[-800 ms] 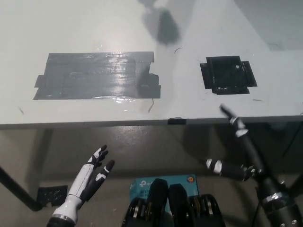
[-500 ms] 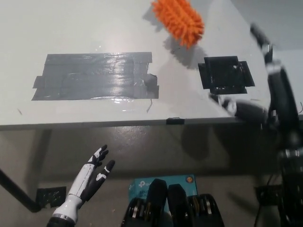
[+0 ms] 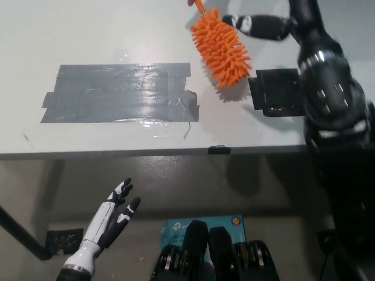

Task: A person hands an oraange duster to the robot and the robot grabs it with its right hand and places it on the black marked spot infron tof it on the desk

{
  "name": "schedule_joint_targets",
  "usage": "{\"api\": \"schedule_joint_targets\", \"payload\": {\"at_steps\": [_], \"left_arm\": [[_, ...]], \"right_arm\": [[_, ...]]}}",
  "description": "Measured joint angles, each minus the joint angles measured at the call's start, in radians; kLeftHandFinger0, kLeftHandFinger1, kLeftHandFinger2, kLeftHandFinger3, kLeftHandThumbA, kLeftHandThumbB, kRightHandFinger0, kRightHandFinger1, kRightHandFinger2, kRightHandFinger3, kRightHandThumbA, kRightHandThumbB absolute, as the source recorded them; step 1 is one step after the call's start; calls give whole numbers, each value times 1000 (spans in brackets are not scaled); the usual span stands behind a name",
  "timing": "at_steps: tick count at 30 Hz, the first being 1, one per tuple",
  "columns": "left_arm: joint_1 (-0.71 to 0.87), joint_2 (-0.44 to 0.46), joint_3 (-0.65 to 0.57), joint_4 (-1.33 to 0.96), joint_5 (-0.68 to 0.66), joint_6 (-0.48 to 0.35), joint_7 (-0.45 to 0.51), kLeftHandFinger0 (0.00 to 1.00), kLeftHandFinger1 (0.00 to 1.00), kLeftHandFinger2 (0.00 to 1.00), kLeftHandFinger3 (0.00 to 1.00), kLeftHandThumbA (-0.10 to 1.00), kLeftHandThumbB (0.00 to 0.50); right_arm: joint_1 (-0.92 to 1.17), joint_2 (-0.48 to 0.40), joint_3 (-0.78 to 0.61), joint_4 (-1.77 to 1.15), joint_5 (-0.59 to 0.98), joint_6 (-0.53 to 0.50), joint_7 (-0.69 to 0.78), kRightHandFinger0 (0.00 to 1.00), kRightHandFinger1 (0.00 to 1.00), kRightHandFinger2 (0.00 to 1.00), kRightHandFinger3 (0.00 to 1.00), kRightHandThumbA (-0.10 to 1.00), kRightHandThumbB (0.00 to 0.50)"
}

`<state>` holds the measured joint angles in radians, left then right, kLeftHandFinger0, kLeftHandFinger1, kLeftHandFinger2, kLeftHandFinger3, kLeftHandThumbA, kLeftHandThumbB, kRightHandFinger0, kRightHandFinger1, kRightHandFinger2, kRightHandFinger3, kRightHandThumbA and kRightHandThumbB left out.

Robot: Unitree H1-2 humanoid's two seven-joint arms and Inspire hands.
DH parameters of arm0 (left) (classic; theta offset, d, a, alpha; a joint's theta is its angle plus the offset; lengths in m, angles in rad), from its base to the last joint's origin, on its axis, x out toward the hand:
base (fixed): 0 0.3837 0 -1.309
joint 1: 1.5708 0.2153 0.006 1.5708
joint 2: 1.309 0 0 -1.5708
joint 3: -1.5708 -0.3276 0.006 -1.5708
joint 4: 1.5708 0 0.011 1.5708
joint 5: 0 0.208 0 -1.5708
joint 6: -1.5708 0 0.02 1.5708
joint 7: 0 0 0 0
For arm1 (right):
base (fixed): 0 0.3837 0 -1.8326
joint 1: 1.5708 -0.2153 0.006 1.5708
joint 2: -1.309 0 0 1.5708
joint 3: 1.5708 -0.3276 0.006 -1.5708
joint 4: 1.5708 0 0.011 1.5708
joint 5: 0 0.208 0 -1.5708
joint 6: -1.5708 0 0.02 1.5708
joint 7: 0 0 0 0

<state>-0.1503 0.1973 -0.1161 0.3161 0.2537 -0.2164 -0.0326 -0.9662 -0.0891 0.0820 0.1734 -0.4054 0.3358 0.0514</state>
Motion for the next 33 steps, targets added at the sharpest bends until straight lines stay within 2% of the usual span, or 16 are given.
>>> {"api": "schedule_joint_targets", "payload": {"at_steps": [3,7,17,21,23,25,28,29,32,33], "left_arm": [[-4,0,0,0,0,-1,0,1000,1000,1000,1000,921,92],[-9,0,0,0,0,-1,0,1000,1000,1000,1000,930,99],[-10,0,0,-7,0,0,-1,1000,1000,1000,1000,939,113],[-21,-1,-1,-31,-1,0,-1,1000,1000,1000,1000,917,114],[-31,-1,-1,-31,-1,0,-1,1000,1000,1000,1000,918,113],[-43,-1,-1,-32,-1,0,-1,1000,1000,1000,1000,922,117],[-47,-1,-1,-33,-1,0,-1,1000,1000,1000,1000,925,116],[-46,-1,-1,-33,-1,0,-1,1000,1000,1000,1000,926,115],[-46,-1,-1,-34,-1,0,-1,1000,1000,1000,1000,921,108],[-46,-1,-1,-34,-1,0,-2,1000,1000,1000,1000,921,110]], "right_arm": [[-69,-7,17,138,-7,12,0,1000,1000,1000,1000,1000,340],[-167,-11,34,362,-13,23,-3,1000,1000,1000,1000,1000,368],[-323,7,31,866,2,19,-40,1000,1000,1000,1000,1000,361],[-390,28,-10,1067,41,-3,-65,1000,1000,1000,1000,1000,390],[-407,35,-31,1109,60,-12,-68,1000,1000,1000,1000,1000,385],[-419,43,-55,1143,86,-24,-69,1000,1000,1000,1000,1000,413],[-420,52,-81,1178,122,-44,-64,1000,1000,1000,1000,1000,429],[-420,53,-90,1189,134,-46,-61,1000,1000,1000,1000,1000,406],[-419,54,-117,1208,167,-59,-48,1000,1000,1000,1000,1000,403],[-418,54,-119,1212,173,-63,-44,1000,1000,1000,1000,992,360]]}}
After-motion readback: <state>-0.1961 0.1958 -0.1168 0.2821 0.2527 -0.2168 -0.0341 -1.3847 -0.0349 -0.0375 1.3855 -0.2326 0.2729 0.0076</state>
